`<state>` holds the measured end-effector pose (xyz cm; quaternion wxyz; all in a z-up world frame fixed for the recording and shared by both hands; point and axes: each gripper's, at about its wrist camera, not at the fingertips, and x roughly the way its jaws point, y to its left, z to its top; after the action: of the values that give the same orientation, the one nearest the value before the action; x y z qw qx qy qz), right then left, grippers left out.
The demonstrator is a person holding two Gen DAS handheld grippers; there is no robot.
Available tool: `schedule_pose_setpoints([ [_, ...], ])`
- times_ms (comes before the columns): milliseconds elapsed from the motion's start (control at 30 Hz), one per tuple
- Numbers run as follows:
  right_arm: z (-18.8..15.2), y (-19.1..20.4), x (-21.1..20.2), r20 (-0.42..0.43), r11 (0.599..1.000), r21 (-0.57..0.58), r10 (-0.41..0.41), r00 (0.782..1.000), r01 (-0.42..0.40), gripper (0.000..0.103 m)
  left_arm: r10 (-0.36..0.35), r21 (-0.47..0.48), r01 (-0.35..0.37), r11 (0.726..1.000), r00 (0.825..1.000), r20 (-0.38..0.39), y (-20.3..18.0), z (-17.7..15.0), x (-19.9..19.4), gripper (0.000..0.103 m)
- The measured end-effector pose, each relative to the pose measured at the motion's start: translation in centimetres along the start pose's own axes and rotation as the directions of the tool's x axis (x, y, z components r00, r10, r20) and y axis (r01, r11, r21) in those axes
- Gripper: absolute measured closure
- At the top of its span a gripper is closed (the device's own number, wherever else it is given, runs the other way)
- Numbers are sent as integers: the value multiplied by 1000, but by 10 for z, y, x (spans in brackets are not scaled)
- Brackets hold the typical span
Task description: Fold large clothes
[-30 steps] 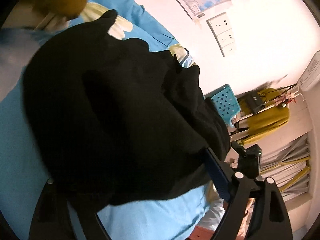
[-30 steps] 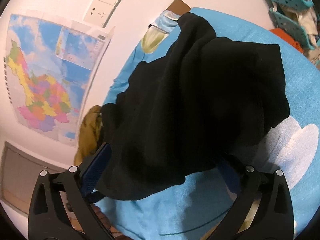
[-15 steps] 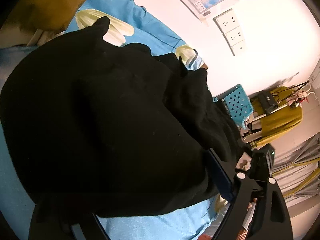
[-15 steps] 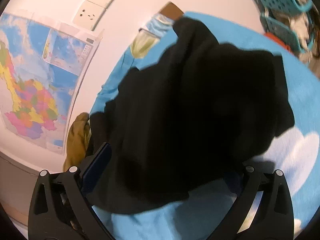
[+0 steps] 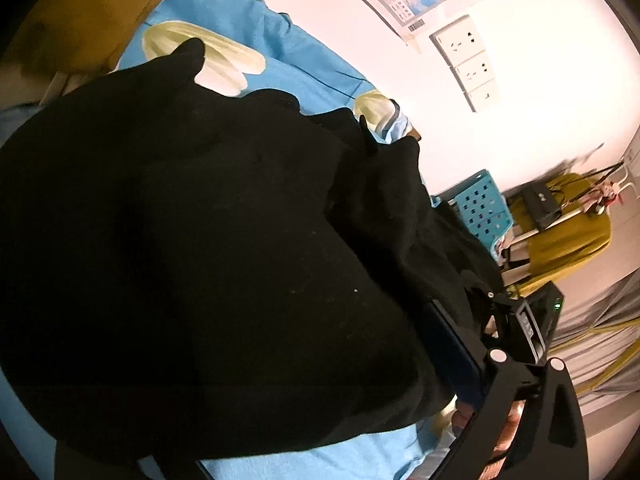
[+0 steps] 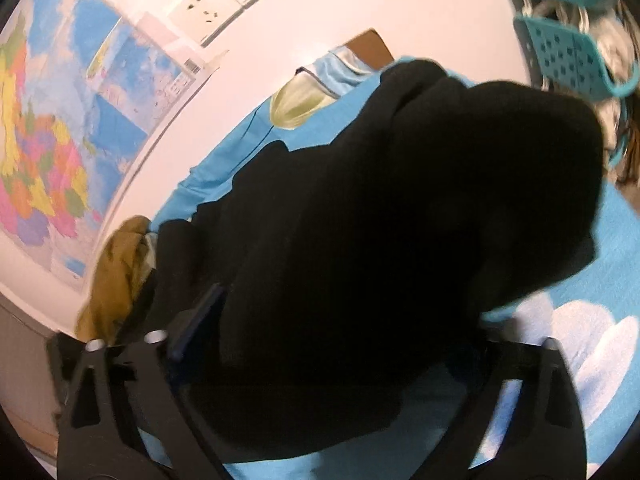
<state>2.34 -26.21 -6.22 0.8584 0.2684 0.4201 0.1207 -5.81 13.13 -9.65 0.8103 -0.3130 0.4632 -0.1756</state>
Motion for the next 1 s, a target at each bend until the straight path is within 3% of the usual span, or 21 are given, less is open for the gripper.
schedule_pose_setpoints([
  [67, 1, -2, -3, 0, 1000, -15, 23, 1000, -23, 44, 45, 16, -45, 999, 999, 5, -5, -2, 0, 19],
  [133, 2, -8, -3, -16, 999, -1, 41, 999, -41, 44, 75, 34, -75, 997, 997, 5, -7, -3, -2, 25],
  [267, 0, -14, 3, -43, 997, 26, 68, 997, -67, 26, 88, 37, -88, 995, 996, 2, -6, -3, -3, 28],
  [400, -4, 1, 10, -43, 997, -31, 66, 997, -67, 6, 117, 66, -117, 991, 993, 5, -11, -4, -2, 29],
  [633, -2, 14, 16, -42, 998, -61, 5, 999, -8, 6, 85, 52, -84, 995, 996, -9, -8, -1, 0, 20],
  [733, -3, 18, 14, -34, 995, -92, -30, 999, 27, 23, 93, 56, -92, 994, 996, -10, -9, -1, 1, 20],
  [800, -1, 17, 12, -29, 994, -100, -37, 999, 33, 44, 95, 60, -94, 994, 995, -13, -10, 0, 2, 20],
  [867, 2, 13, 10, -39, 996, -86, -11, 999, 8, 56, 97, 55, -96, 994, 995, -21, -10, 1, 2, 20],
  [1000, 1, 13, 12, -52, 995, -99, -4, 999, -1, 58, 112, 50, -110, 993, 993, -41, -11, 4, 2, 24],
])
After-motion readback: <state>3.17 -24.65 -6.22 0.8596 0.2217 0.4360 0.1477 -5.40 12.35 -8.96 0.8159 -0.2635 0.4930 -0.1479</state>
